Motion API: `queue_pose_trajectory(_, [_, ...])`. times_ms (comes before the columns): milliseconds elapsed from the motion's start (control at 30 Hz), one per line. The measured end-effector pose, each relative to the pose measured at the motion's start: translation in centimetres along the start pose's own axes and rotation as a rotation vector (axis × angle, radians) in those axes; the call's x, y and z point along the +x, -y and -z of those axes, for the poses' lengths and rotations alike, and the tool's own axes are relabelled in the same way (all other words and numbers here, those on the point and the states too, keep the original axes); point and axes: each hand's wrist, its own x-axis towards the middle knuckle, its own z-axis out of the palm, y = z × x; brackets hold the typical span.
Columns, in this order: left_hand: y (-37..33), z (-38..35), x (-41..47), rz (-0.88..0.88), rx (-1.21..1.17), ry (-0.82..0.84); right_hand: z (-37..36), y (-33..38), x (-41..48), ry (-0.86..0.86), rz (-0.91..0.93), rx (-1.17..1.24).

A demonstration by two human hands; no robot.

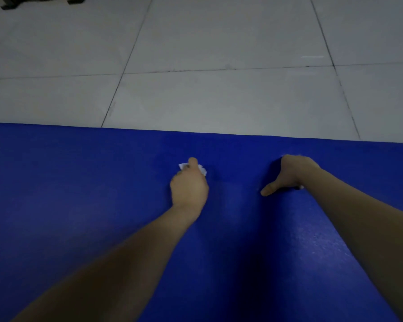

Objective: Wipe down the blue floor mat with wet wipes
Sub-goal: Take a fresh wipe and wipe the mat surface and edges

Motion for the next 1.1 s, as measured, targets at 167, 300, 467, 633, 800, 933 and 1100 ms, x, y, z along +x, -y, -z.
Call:
queue_pose_trajectory(167, [-7.5, -0.7, -4.0, -0.39, 0.044, -0.026, -0.1, 0.0, 0.2, -0.019, 0.012, -0.018])
queue_pose_trajectory(300, [-8.9, -1.5, -5.5, -0.582, 0.022, -0.016, 0.0, 0.1, 0.2, -0.009, 0.0, -0.027])
queue_pose_trajectory(467, [-2.4, -1.2, -3.4, -0.653, -0.065, -0.035, 0.1, -0.2, 0.1, 0.017, 0.001, -0.01])
queue_pose_trajectory(633, [7.2, -0.6, -1.3, -0.309, -0.046, -0.05, 0.1, -0.2, 0.3, 0.011, 0.001, -0.016])
queue_pose_trajectory(800, [8.3, -0.1, -1.3, -0.026, -0.042, -0.154, 0.2, -0.1, 0.2, 0.002, -0.001, -0.018])
queue_pose_trajectory(933, [4.0, -0.3, -2.9, -0.015, -0.021, -0.166, 0.3, 0.2, -0.1, 0.006, -0.005, -0.004])
queue_pose_trajectory(1100, [-4.1, -0.7, -5.8, -0.199, -0.067, -0.023, 0.0, 0.0, -0.3, -0.016, -0.01, -0.004])
